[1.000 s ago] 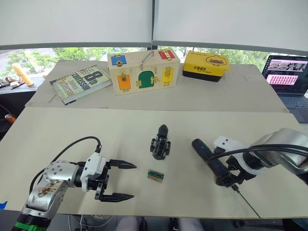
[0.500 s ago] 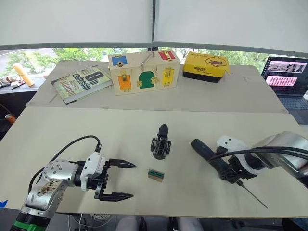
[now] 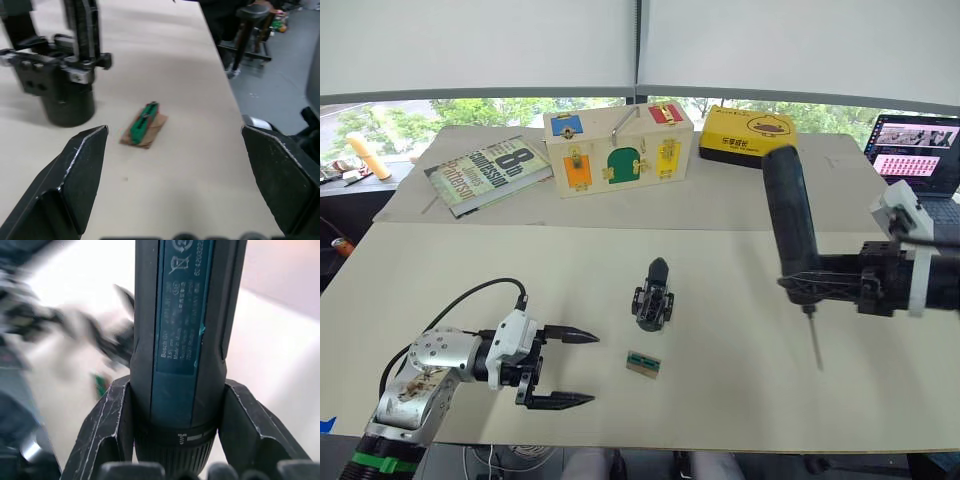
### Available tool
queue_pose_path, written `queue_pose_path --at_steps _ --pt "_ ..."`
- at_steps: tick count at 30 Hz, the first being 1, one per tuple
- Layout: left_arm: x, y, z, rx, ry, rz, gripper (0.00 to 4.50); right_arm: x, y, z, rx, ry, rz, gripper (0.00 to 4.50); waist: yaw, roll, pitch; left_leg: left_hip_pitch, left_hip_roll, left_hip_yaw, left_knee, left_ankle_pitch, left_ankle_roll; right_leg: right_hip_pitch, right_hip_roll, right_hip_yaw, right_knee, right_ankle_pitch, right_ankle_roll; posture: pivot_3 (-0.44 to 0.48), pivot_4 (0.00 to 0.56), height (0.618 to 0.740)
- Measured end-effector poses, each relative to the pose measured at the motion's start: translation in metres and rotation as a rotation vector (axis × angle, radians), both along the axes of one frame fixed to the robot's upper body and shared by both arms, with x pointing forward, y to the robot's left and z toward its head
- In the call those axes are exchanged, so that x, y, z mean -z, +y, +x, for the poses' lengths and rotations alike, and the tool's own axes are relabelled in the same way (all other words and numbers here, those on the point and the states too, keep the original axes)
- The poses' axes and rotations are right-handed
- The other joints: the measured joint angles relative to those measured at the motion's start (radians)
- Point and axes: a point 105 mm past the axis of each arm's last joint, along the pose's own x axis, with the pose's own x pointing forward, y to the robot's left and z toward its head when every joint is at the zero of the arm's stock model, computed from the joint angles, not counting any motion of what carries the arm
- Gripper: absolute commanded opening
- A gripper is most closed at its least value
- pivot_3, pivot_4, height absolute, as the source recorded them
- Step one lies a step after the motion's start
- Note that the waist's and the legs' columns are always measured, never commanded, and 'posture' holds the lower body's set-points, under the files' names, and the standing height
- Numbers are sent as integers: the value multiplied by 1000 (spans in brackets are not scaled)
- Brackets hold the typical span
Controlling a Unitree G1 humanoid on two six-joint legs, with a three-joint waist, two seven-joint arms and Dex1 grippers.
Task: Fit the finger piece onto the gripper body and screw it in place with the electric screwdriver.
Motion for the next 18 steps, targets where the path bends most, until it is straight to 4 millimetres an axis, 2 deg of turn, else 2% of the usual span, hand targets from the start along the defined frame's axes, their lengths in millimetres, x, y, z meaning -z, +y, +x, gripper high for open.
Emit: queue_pose_path --at_steps 2,5,9,12,15,18 --pt "4 -1 2 -3 -1 4 4500 -6 22 -6 -81 -134 135 1913 0 0 0 0 -1 1 1 0 0 -1 1 0 1 0 0 0 150 740" --pt "8 -3 3 -3 -10 25 4500 -12 38 -12 -119 -277 217 1913 1 0 0 1 -1 1 1 0 0 0 1 -1 1 0 0 0 150 740" --pt "18 -9 7 -19 -18 38 4500 0 65 -28 -269 -379 283 1913 1 0 0 1 -2 2 1 0 0 0 1 0 2 0 0 0 150 740" --pt "21 -15 11 -37 -26 30 4500 2 81 -39 -401 -454 289 1913 -4 0 0 2 -2 2 1 0 0 0 1 0 2 0 0 0 150 740" --pt "30 -20 15 -21 -51 60 4500 4 93 -38 -480 -518 314 1913 -8 0 0 3 -2 2 1 1 -1 1 2 0 3 0 -1 0 150 740" --pt "37 -31 17 -1 -37 53 4500 16 101 -35 -550 -514 292 1913 -8 0 0 3 -2 2 1 1 -1 1 2 0 3 0 -1 0 150 740"
